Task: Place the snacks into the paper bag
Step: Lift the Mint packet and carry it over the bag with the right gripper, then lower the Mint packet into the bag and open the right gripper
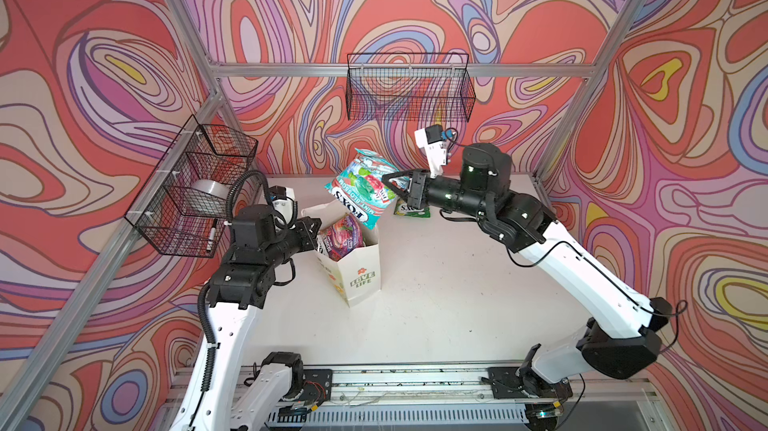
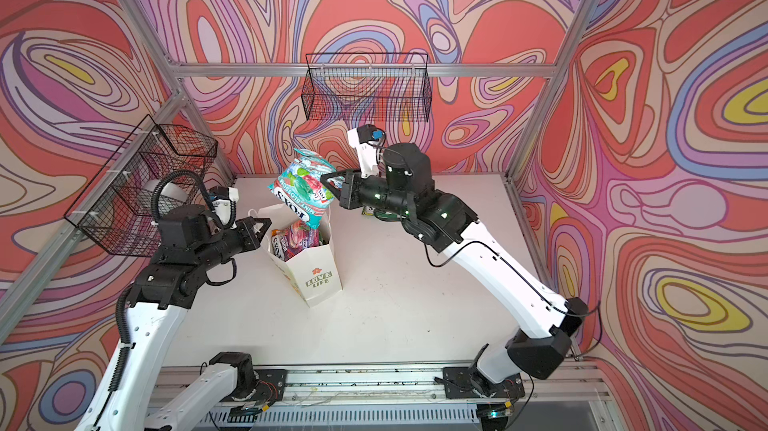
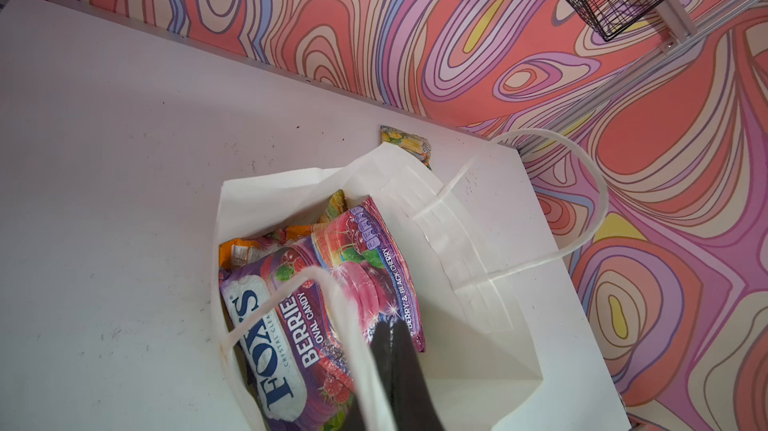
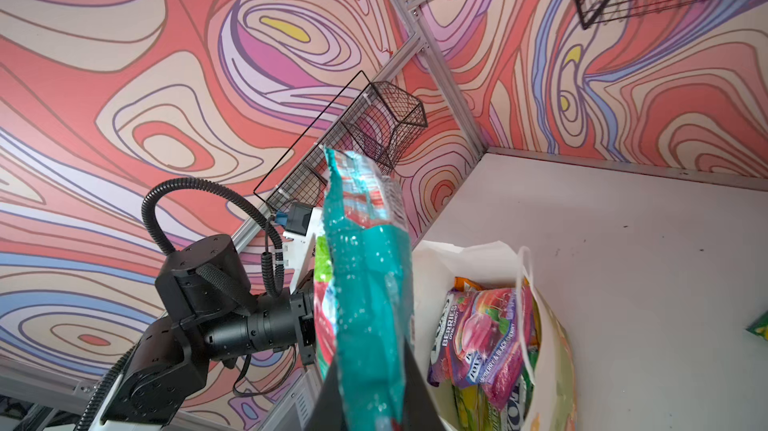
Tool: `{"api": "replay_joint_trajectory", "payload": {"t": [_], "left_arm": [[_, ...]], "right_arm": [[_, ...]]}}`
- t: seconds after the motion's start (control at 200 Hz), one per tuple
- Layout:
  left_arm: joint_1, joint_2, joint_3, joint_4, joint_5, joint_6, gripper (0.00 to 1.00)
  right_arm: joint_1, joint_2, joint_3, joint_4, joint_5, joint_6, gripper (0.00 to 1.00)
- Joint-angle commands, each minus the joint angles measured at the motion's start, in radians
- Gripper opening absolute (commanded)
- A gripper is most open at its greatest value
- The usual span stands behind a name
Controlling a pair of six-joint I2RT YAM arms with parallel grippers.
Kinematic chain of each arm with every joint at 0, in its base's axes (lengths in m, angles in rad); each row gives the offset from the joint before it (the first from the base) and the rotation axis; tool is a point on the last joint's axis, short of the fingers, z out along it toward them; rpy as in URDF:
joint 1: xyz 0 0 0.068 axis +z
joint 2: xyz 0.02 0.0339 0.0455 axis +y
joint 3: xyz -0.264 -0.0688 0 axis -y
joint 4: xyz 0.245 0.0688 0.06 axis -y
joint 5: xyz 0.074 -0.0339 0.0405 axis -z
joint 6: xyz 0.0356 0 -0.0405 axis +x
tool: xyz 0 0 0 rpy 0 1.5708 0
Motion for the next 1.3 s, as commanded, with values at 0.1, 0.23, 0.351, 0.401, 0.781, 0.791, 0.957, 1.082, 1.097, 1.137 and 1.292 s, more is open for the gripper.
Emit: {"api": "replay_joint_trajectory", "payload": {"t": [0.1,0.23,0.351,0.401,0.781,0.791,0.957,1.082,1.097,1.137,1.292], "left_arm": [[-0.008,0.002,-0.003,0.023,0.021,-0.012,0.0],[-0.009,0.002,-0.003,0.023,0.02,-0.012,0.0],[-0.01,-0.003,-0.004,0.022,0.017,-0.012,0.0],[-0.01,-0.003,-0.003,0.022,0.017,-0.012,0.0],[-0.01,-0.008,-0.003,0.025,0.02,-0.014,0.0],[-0.01,-0.009,-0.003,0.025,0.021,-0.014,0.0],[-0.011,-0.008,-0.003,0.024,0.017,-0.011,0.0],[-0.011,-0.008,-0.004,0.022,0.016,-0.011,0.0],[-0.011,-0.007,-0.004,0.022,0.017,-0.012,0.0],[-0.01,-0.007,-0.003,0.023,0.018,-0.012,0.0],[-0.01,-0.007,-0.002,0.022,0.018,-0.011,0.0]], "right_arm": [[0.048,0.146,0.145,0.01,-0.048,-0.027,0.0],[0.057,0.221,0.166,0.003,-0.041,-0.017,0.0],[0.057,0.27,0.152,-0.003,-0.033,-0.01,0.0],[0.057,0.283,0.145,-0.014,-0.025,-0.008,0.0],[0.056,0.308,0.127,-0.072,0.1,-0.045,0.0],[0.057,0.308,0.131,-0.073,0.104,-0.048,0.0],[0.057,0.332,0.167,-0.105,0.158,-0.065,0.0],[0.057,0.35,0.173,-0.118,0.176,-0.063,0.0],[0.056,0.352,0.173,-0.116,0.172,-0.06,0.0],[0.057,0.358,0.174,-0.111,0.156,-0.055,0.0],[0.06,0.39,0.182,-0.121,0.075,-0.042,0.0]]}}
